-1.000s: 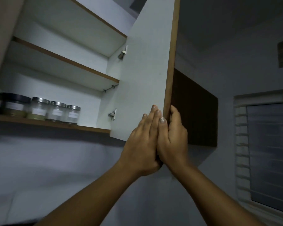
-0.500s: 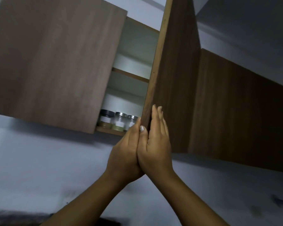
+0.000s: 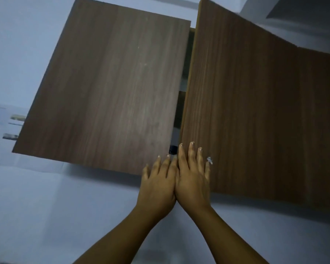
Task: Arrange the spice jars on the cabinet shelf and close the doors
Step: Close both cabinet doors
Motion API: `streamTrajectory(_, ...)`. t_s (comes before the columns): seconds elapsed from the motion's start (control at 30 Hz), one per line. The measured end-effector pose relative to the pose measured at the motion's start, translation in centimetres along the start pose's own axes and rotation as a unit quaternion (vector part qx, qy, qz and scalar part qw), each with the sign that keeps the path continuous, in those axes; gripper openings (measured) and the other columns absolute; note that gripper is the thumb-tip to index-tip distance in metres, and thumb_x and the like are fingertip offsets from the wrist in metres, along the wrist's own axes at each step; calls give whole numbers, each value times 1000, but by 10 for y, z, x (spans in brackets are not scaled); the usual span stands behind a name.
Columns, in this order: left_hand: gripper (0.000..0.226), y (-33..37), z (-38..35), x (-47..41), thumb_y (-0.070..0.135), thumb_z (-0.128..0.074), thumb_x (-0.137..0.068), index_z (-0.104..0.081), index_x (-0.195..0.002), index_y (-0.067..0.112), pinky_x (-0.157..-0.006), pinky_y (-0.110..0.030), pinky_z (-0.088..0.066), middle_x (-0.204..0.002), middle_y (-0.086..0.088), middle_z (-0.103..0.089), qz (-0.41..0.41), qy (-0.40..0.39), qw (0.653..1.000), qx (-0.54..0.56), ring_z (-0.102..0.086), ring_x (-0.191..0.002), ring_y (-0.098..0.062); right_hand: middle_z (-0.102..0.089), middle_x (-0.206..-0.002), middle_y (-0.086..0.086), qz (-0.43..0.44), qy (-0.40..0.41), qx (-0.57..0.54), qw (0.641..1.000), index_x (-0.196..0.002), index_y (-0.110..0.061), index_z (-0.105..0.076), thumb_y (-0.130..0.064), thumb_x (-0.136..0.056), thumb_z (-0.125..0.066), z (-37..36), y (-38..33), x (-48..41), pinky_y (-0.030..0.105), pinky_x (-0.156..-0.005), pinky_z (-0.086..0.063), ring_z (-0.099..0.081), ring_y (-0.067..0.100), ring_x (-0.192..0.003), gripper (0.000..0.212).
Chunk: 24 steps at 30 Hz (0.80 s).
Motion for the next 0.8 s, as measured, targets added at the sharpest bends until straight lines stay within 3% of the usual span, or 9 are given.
streamTrajectory(0.17, 87, -23, -29, -18, 50, -44, -89, 18, -143, 21, -111, -59, 6, -151, -6, 26, -41, -16, 996, -77, 16, -143, -32, 33, -147, -1, -27, -23, 20, 999, -136, -28, 28, -42, -97, -30, -43, 6, -17, 48, -115, 13, 32, 21, -136, 71)
streamTrajectory(0.27, 91, -38, -47, -24, 54, -42, -88, 31, -134, 27, -110, -61, 7, -144, -4, 35, -33, -30, 996, -76, 20, -142, -33, 32, -149, 1, -44, -25, 30, 998, -137, -26, 29, -42, -97, -28, -59, 8, -23, 51, -115, 11, 30, 23, -137, 71)
streamTrajectory(0.6, 91, -44, -75, -22, 62, -38, -86, 27, -139, 25, -107, -63, 12, -142, -7, 39, -16, -86, 990, -111, 36, -129, -35, 38, -142, -7, -32, -91, 9, 995, -145, -28, 21, -42, -98, -29, -91, 19, -20, 49, -111, 14, 35, 17, -132, 70)
streamTrajectory(0.8, 90, -37, -77, -20, 59, -38, -87, 20, -144, 20, -110, -62, 7, -146, -10, 36, 7, -138, 983, -124, 26, -138, -39, 29, -151, -6, 20, -124, -16, 992, -148, -27, 12, -43, -95, -30, -88, 21, -15, 46, -112, 14, 28, 18, -139, 69)
Point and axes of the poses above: each hand's wrist, its own x-axis away from the middle knuckle, its own z-axis out of the back of the hand, y = z × x, the point moved 10 cm from there along -x, towards the middle knuckle
